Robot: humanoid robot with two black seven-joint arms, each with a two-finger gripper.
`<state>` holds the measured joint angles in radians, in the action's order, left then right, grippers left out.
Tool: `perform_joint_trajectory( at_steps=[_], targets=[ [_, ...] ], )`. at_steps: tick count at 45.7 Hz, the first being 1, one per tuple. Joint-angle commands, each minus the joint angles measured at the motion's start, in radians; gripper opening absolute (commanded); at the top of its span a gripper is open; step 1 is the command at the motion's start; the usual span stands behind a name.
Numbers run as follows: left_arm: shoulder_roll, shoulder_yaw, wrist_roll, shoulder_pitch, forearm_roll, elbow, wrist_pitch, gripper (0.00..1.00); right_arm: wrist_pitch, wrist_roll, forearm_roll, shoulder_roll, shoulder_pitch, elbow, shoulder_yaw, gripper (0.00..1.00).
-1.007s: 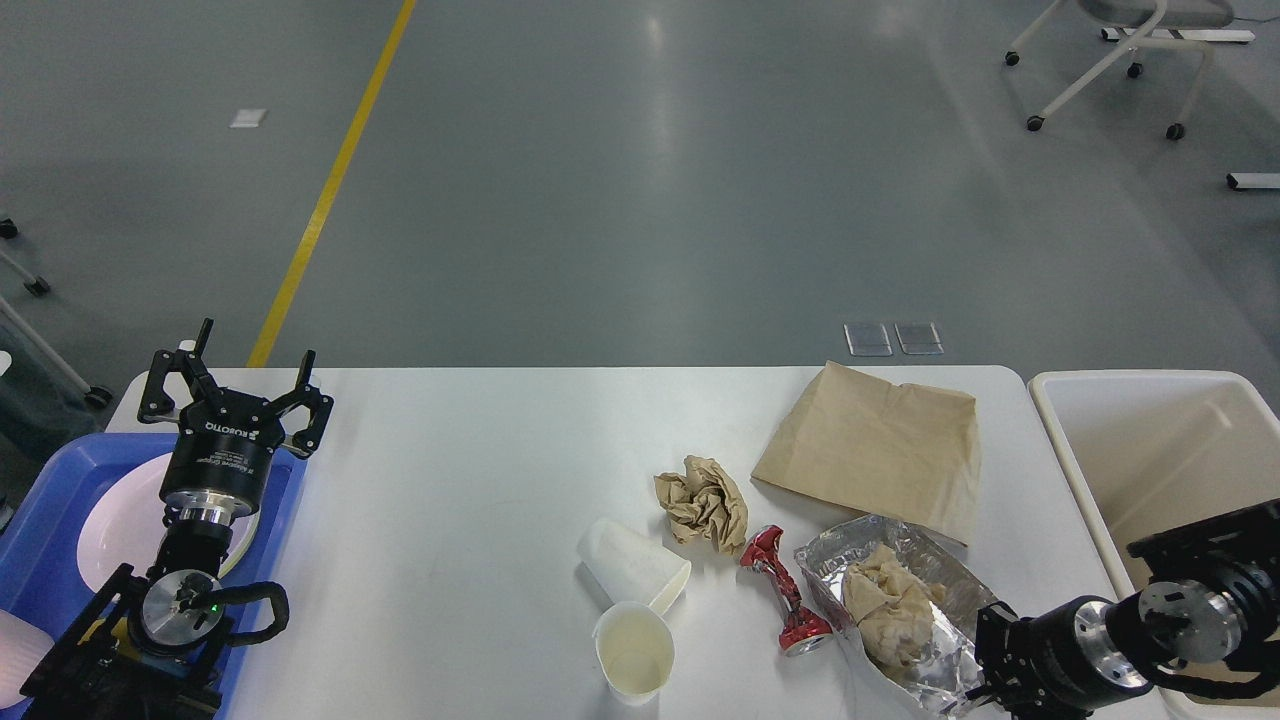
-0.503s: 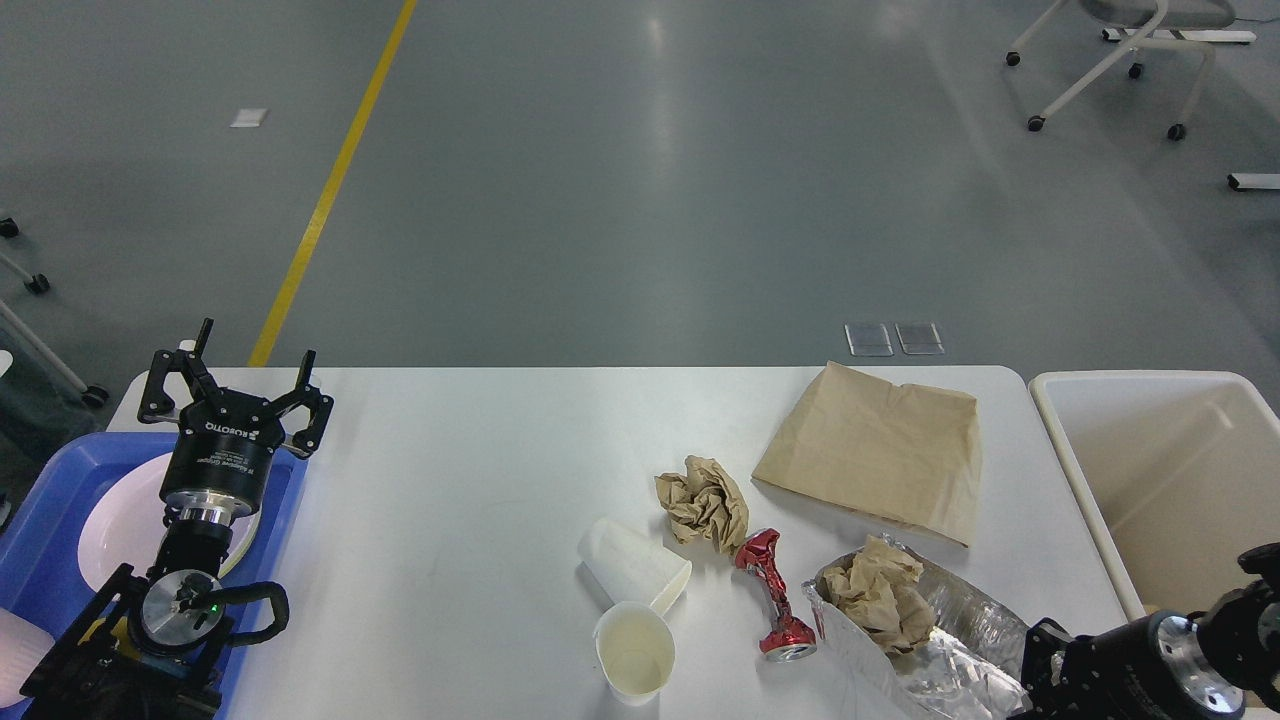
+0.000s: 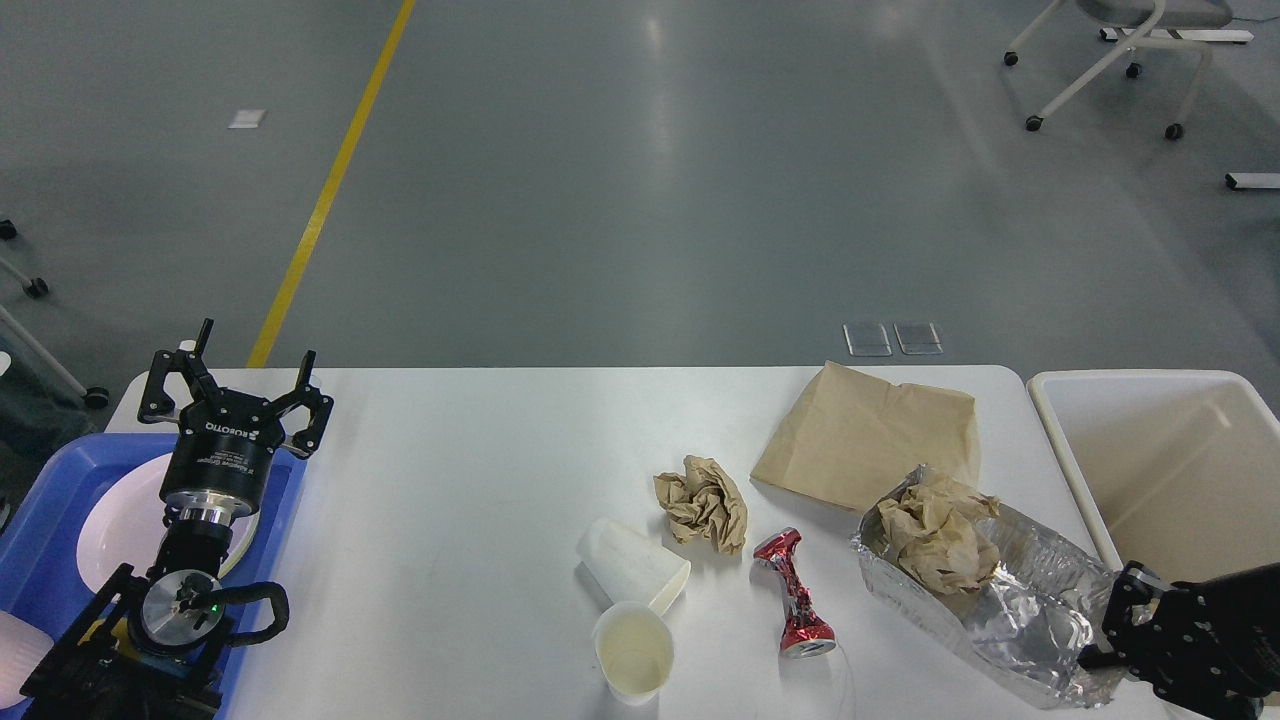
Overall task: Tidy desktop
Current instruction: 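Lift the foil wrapper with crumpled paper and carry it to the bin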
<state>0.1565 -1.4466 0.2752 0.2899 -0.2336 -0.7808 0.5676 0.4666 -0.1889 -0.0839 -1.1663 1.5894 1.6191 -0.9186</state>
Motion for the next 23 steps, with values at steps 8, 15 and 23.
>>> perform_joint_trajectory(
  at_steps=[8,15,23],
  targets=[
    [0.0,0.0,-0.001,0.0,0.0,0.0,0.0,0.96,0.041,-0.141,-0.051,0.077,0.089,-0.079,-0.011,0.0],
    [0.0,0.0,-0.001,0.0,0.0,0.0,0.0,0.96,0.023,-0.132,0.062,0.232,0.165,-0.179,-0.167,0.0],
    [0.0,0.0,-0.001,0.0,0.0,0.0,0.0,0.96,0.032,-0.098,0.223,0.369,0.342,-0.242,-0.387,0.0]
  ],
)
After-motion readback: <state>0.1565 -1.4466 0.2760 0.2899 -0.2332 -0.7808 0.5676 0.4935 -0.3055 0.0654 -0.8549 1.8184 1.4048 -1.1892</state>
